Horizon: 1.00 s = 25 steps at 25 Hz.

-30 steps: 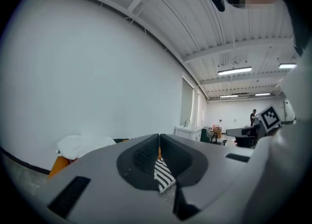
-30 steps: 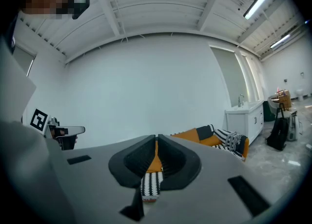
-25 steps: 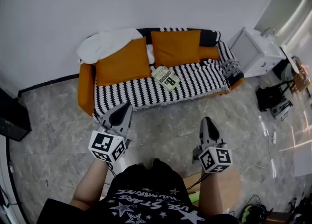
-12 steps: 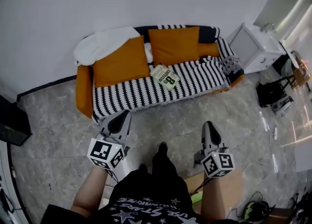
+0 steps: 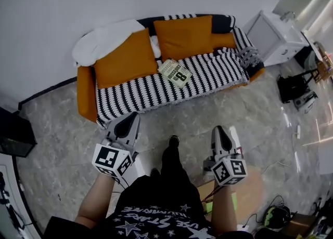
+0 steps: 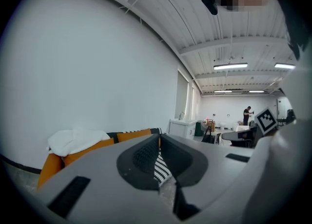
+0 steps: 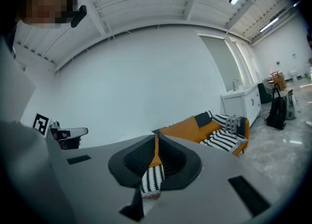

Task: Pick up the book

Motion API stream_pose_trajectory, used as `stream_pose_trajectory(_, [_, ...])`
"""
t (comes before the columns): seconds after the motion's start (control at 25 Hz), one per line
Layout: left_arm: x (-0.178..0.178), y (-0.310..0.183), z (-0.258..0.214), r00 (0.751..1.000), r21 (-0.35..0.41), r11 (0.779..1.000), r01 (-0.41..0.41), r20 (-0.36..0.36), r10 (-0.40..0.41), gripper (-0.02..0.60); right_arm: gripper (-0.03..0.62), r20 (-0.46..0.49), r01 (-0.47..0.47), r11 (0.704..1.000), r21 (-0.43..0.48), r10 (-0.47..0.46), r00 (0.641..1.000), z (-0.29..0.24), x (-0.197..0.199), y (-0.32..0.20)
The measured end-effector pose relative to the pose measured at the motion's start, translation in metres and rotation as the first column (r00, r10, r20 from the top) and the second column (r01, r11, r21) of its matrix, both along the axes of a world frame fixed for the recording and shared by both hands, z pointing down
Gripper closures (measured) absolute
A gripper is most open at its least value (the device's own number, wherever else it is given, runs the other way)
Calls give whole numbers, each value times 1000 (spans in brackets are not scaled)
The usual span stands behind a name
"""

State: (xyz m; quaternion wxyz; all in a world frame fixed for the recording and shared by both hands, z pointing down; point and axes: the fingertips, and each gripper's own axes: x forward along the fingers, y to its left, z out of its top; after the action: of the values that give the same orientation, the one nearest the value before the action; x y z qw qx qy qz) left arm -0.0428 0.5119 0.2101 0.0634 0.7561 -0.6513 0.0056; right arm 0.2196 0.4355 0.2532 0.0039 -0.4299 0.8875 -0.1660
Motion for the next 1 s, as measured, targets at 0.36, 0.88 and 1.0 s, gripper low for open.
stream_pose_trajectory(0.36, [-12,-62,11,1000,-25,1000,9,26,-9,565,560,-16,42,998,-35,-43,999,19,-28,-67])
stream_pose_trajectory(0.88, [-42,-183,30,996,-25,998,66,59,-64,565,561,39,43,988,-150,-37,999,62,-52,-206])
stream_pose_trajectory(1.0, [-36,-218,47,996,-69,997,47,73,-42,565,562,54,71,984,-161,-64,997,71,-59,-238])
